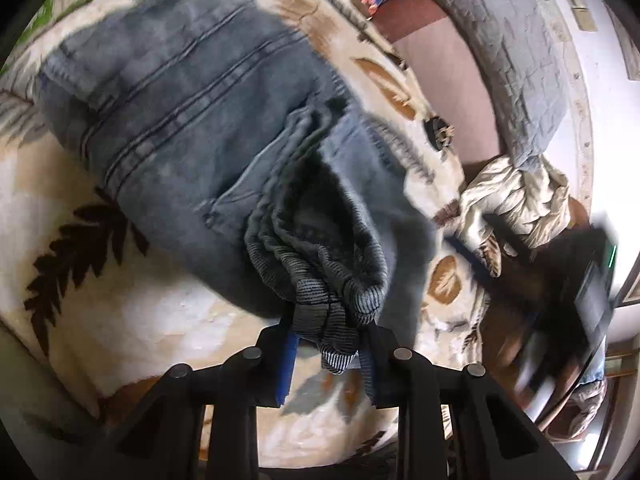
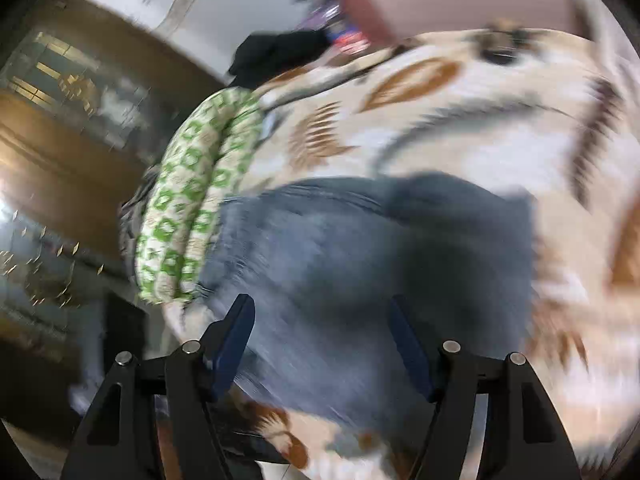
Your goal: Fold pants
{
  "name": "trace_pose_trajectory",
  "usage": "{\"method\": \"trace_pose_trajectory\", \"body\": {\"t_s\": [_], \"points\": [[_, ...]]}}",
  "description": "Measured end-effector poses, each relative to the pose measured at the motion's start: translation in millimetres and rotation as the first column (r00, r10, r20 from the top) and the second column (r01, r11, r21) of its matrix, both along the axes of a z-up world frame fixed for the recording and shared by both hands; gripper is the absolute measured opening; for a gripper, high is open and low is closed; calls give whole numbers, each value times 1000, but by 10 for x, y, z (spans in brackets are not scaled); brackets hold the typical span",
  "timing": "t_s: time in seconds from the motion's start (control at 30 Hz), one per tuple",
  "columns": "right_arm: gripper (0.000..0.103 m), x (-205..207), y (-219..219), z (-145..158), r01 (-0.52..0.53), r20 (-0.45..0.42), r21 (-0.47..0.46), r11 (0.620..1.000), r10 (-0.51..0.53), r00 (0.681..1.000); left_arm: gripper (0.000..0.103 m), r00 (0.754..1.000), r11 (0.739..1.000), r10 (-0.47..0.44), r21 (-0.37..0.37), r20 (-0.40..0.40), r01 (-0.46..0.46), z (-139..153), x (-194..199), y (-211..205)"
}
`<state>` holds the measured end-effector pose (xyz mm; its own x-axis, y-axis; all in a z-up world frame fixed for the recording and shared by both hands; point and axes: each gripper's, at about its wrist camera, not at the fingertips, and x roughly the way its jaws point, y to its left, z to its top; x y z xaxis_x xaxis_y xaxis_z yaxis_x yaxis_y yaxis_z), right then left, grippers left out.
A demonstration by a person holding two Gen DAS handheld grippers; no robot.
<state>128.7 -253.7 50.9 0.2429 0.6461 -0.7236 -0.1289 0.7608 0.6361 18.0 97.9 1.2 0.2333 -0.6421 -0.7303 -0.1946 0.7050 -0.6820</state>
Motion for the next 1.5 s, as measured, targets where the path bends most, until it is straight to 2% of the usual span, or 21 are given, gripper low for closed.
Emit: {"method": "trace_pose_trajectory", "body": {"t_s": [0.07, 0.13, 0.2, 0.33, 0.4, 0.53, 0.57, 0.63, 0.7, 0.77, 0.8, 0.87, 0.9, 1.0, 1.07, 1.13, 1.23, 1.3, 1.4, 1.47, 1.5], "points": [[70, 355, 275, -57, -119, -35, 24, 993, 120, 992, 29, 1000, 999, 7, -32, -28, -8, -114, -13, 52], [70, 565, 465, -124, -193, -52, -3, 981, 192, 980, 29, 1000, 998, 9, -57, -30, -11, -152, -24, 90], [70, 662, 564, -209, -245, -59, -53, 968, 242, 968, 29, 1000, 998, 6, -70, -31, -9, -160, -23, 101], [70, 882, 813, -430, -351, -80, -76, 933, 345, 935, 29, 999, 998, -4, -55, -31, 2, -187, -41, 82], [70, 897, 967, -576, -432, -122, -42, 901, 425, 897, 29, 999, 999, -11, -48, -37, 9, -207, -38, 68], [70, 652, 1176, -653, -598, -109, -155, 787, 588, 802, 29, 999, 999, -20, -25, -45, 19, -242, -51, 11], [70, 630, 1158, -639, -605, -102, -151, 782, 597, 796, 29, 999, 1000, -22, -22, -50, 21, -252, -46, -10], [69, 616, 1112, -611, -603, -85, -139, 785, 598, 797, 29, 998, 1000, -27, -17, -57, 26, -261, -54, -31], [60, 620, 1144, -665, -583, -99, -180, 793, 575, 812, 29, 998, 1000, -29, -10, -52, 29, -262, -58, -63], [41, 568, 1217, -688, -580, -110, -231, 781, 572, 813, 29, 998, 999, -33, 3, -45, 33, -231, -67, -107], [40, 532, 1243, -649, -577, -97, -267, 772, 575, 813, 29, 998, 999, -34, 4, -45, 34, -227, -73, -120], [30, 467, 1221, -529, -541, -69, -311, 781, 549, 833, 28, 998, 999, -36, 1, -46, 36, -227, -69, -129], [30, 456, 1173, -458, -519, -53, -319, 793, 532, 845, 27, 998, 999, -37, 0, -43, 37, -212, -68, -133], [28, 352, 899, -122, -389, 11, -321, 863, 414, 910, 26, 999, 999, -42, -6, 2, 42, -49, -139, -185], [28, 252, 767, 101, -331, 59, -315, 890, 366, 929, 25, 998, 999, -47, -23, 39, 48, 138, -169, -233], [29, 206, 702, 276, -301, 98, -311, 902, 345, 933, 25, 995, 998, -48, -25, 84, 50, 331, -183, -268], [29, 303, 684, 462, -240, 138, -309, 920, 292, 946, 24, 990, 1000, -29, -7, 139, 30, 514, -83, -269], [29, 370, 774, 455, -230, 139, -333, 915, 289, 947, 24, 993, 1000, -9, -2, 122, 9, 458, 27, -232], [29, 570, 937, 162, -243, 88, -339, 909, 288, 954, 24, 997, 999, 12, 29, 73, -14, 158, 139, -217], [29, 635, 951, -95, -265, 26, -330, 906, 289, 957, 24, 1000, 1000, 10, -8, -2, -10, -95, 156, -219], [29, 631, 945, -188, -272, 9, -313, 910, 290, 957, 24, 1000, 1000, 11, -27, -15, -11, -134, 127, -268]]}}
